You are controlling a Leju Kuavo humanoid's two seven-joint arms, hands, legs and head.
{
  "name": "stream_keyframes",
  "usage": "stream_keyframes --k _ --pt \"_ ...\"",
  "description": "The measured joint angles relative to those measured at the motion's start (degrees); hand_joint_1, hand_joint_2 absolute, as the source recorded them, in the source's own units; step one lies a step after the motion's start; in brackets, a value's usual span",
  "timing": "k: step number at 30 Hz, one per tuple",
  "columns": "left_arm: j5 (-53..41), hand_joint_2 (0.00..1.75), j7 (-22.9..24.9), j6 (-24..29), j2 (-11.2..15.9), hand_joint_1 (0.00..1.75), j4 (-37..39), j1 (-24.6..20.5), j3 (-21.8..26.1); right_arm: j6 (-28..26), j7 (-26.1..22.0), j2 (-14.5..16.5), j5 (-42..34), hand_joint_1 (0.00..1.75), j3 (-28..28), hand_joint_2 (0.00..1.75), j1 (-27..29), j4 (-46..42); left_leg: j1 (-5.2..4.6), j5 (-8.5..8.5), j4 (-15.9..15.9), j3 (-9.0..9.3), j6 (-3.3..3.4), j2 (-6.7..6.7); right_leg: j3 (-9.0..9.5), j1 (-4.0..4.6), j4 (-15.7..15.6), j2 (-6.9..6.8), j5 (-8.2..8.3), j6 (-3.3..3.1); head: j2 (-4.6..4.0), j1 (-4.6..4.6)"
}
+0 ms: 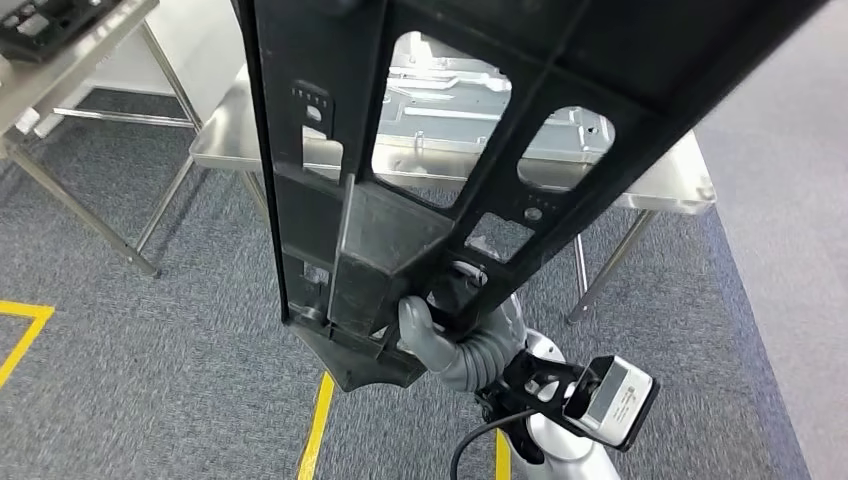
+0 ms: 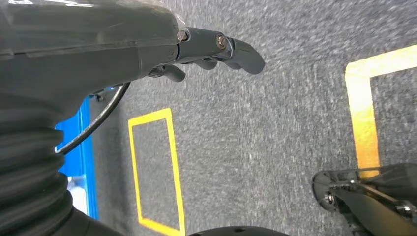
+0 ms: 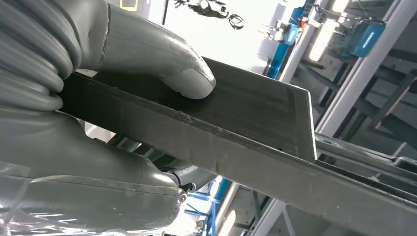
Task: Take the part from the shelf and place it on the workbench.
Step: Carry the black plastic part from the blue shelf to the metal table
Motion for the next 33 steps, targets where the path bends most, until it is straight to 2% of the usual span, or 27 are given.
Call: stream_keyframes --k 2,3,5,6,7,8,10,11,12,13,15,17,18,20,21,22,23,25,26,27,29,31,32,33 --pt "0.1 1.75 0.0 0.0 -0.1 0.00 0.0 0.0 0.0 0.0 0.0 0.0 0.0 1.75 0.0 1.75 -0.1 0.0 0.32 0.01 -0.7 0.63 0.70 0.02 -0.94 0.01 2.4 -0.14 -1.42 0.62 0.00 0.09" --pt "0.1 1.75 0.0 0.0 -0.1 0.00 0.0 -0.1 0.0 0.1 0.0 0.0 0.0 1.75 0.0 1.75 -0.1 0.0 0.38 -0.05 -0.9 0.92 0.99 0.04 -2.45 -0.08 5.3 -0.21 -2.71 0.86 0.00 0.15" --pt "0.1 1.75 0.2 -0.1 -0.2 0.00 0.0 -0.1 0.1 0.1 0.0 -0.1 0.0 1.75 0.0 1.75 0.1 0.1 0.31 -0.40 -0.9 1.26 1.38 0.06 -6.92 -0.17 12.7 -0.25 -5.19 1.16 0.00 0.19" --pt "0.2 1.75 0.3 -0.1 -0.2 0.00 0.0 -0.1 0.1 0.1 0.0 -0.1 0.0 1.75 0.0 1.75 0.2 0.1 0.28 -0.60 -0.9 1.47 1.42 0.03 -8.69 -0.22 15.1 -0.25 -5.38 1.22 0.00 0.20" --pt "0.2 1.75 0.4 -0.1 -0.2 0.00 0.0 -0.1 0.1 0.1 0.0 -0.2 0.0 1.75 0.0 1.75 0.3 0.2 0.27 -0.85 -0.9 1.76 1.40 0.00 -9.56 -0.28 15.6 -0.25 -4.47 1.23 0.00 0.19" --pt "0.2 1.75 0.5 -0.2 -0.2 0.00 0.0 0.0 0.2 0.1 0.0 -0.2 0.0 1.75 0.0 1.75 0.4 0.2 0.26 -1.14 -0.9 2.16 1.34 -0.05 -9.26 -0.32 13.9 -0.26 -2.49 1.16 0.00 0.20" --pt "0.2 1.75 0.6 -0.2 -0.2 0.00 0.0 0.0 0.2 0.2 0.0 -0.2 0.0 1.75 0.0 1.75 0.4 0.2 0.20 -1.86 -0.8 3.00 1.02 -0.17 -6.48 -0.28 6.7 -0.35 2.21 0.76 0.00 0.20" --pt "0.1 1.75 0.6 -0.2 -0.2 0.00 0.0 0.0 0.2 0.2 0.0 -0.2 0.0 1.75 0.0 1.75 0.4 0.3 0.11 -2.21 -0.7 3.26 0.76 -0.21 -5.12 -0.16 3.5 -0.40 3.48 0.49 0.00 0.20" --pt "0.1 1.75 0.6 -0.2 -0.2 0.00 0.0 -0.1 0.2 0.2 0.0 -0.2 0.0 1.75 0.0 1.75 0.4 0.3 0.02 -2.46 -0.7 3.39 0.46 -0.22 -4.30 -0.03 1.5 -0.42 3.91 0.24 0.00 0.17" --pt "0.1 1.75 0.6 -0.2 -0.2 0.00 0.0 -0.1 0.2 0.2 -0.1 -0.2 0.0 1.75 0.0 1.75 0.5 0.3 -0.05 -2.62 -0.7 3.44 0.14 -0.20 -4.01 0.11 0.8 -0.38 3.57 -0.02 0.00 0.16" --pt "0.1 1.75 0.6 -0.2 -0.2 0.00 0.0 -0.1 0.2 0.2 -0.4 -0.2 0.0 1.75 0.0 1.75 0.6 0.3 -0.04 -2.91 -0.9 3.66 -0.47 -0.12 -3.75 0.02 0.4 -0.23 3.36 -0.53 0.01 0.13" --pt "0.1 1.75 0.6 -0.2 -0.2 0.00 0.0 -0.2 0.3 0.3 -1.0 -0.2 0.0 1.75 -0.1 1.75 0.7 0.4 0.02 -4.16 1.0 3.07 -1.05 -0.09 -3.02 -0.30 -0.2 -0.27 3.18 -1.21 0.01 0.07" --pt "0.1 1.75 0.5 -0.2 -0.2 0.00 0.0 -0.2 0.3 0.3 -1.2 -0.2 0.0 1.75 -0.1 1.75 0.7 0.4 0.10 -5.43 3.7 1.81 -1.32 -0.10 -2.62 -0.42 -0.4 -0.34 3.05 -1.52 0.01 0.03" --pt "0.2 1.75 0.5 -0.2 -0.1 0.00 0.0 -0.1 0.3 0.3 -1.3 -0.2 0.0 1.75 -0.1 1.75 0.9 0.7 0.25 -8.25 11.5 -2.51 -1.76 -0.11 -2.11 -0.35 -0.5 -0.42 2.58 -1.91 0.01 -0.03" --pt "0.2 1.75 0.5 -0.2 -0.1 0.00 0.0 0.0 0.3 0.3 -1.4 -0.2 0.0 1.75 -0.1 1.75 1.0 0.8 0.31 -8.80 14.6 -4.49 -1.92 -0.10 -1.86 -0.32 -0.5 -0.37 2.33 -1.98 0.00 -0.02" --pt "0.1 1.75 0.5 -0.2 -0.1 0.00 0.0 0.1 0.3 0.3 -1.5 -0.3 0.0 1.75 -0.1 1.75 1.2 1.0 0.35 -8.22 15.7 -5.64 -2.01 -0.10 -1.54 -0.30 -0.4 -0.30 2.06 -1.98 0.00 -0.02" --pt "0.1 1.75 0.4 -0.2 -0.1 0.00 0.0 0.2 0.3 0.3 -1.7 -0.3 0.0 1.75 -0.1 1.75 1.3 1.1 0.37 -6.49 14.5 -5.64 -2.02 -0.10 -1.14 -0.31 -0.4 -0.20 1.77 -1.91 0.00 -0.03" --pt "0.1 1.75 0.3 -0.2 0.0 0.00 0.0 0.3 0.3 0.3 -2.0 -0.5 0.0 1.75 -0.1 1.75 1.4 1.2 0.38 -1.49 7.1 -3.00 -1.76 -0.10 -0.18 -0.31 -0.4 -0.08 1.04 -1.61 0.00 -0.01" --pt "0.1 1.75 0.2 -0.2 0.0 0.00 0.0 0.3 0.3 0.3 -2.2 -0.5 0.0 1.75 -0.1 1.75 1.4 1.2 0.26 0.10 3.5 -1.51 -1.53 -0.11 0.16 -0.23 -0.3 -0.03 0.69 -1.35 0.00 -0.01" --pt "0.1 1.75 0.1 -0.2 0.0 0.00 0.0 0.2 0.3 0.3 -2.3 -0.5 0.0 1.75 -0.1 1.75 1.4 1.2 0.13 0.85 1.2 -0.52 -1.25 -0.13 0.33 -0.16 -0.2 -0.02 0.43 -1.07 0.00 -0.02" --pt "0.1 1.75 0.0 -0.2 0.0 0.00 0.0 0.2 0.3 0.2 -2.3 -0.6 0.0 1.75 -0.1 1.75 1.5 1.2 -0.15 0.51 0.0 -0.05 -0.67 -0.19 0.38 -0.03 -0.3 0.01 0.17 -0.50 0.00 -0.04" --pt "0.0 1.75 0.0 -0.2 0.0 0.00 0.0 0.2 0.3 0.1 -2.3 -0.7 0.0 1.75 -0.1 1.75 1.5 1.1 0.09 0.40 -0.4 0.33 0.00 -0.20 0.54 0.01 -0.2 -0.06 -0.25 0.13 0.00 -0.01" --pt "-0.1 1.75 0.0 -0.2 0.0 0.00 0.0 0.3 0.3 0.1 -2.4 -0.7 0.0 1.75 -0.1 1.75 1.5 1.1 0.24 0.32 -0.7 0.69 0.38 -0.18 0.15 0.01 0.9 -0.13 -0.87 0.41 0.01 0.06" --pt "-0.1 1.75 0.0 -0.2 0.0 0.00 0.0 0.2 0.3 0.1 -2.4 -0.7 0.0 1.75 -0.1 1.75 1.5 1.1 0.39 0.22 -1.0 1.08 0.75 -0.16 -0.96 0.01 3.3 -0.19 -1.97 0.65 0.01 0.14"
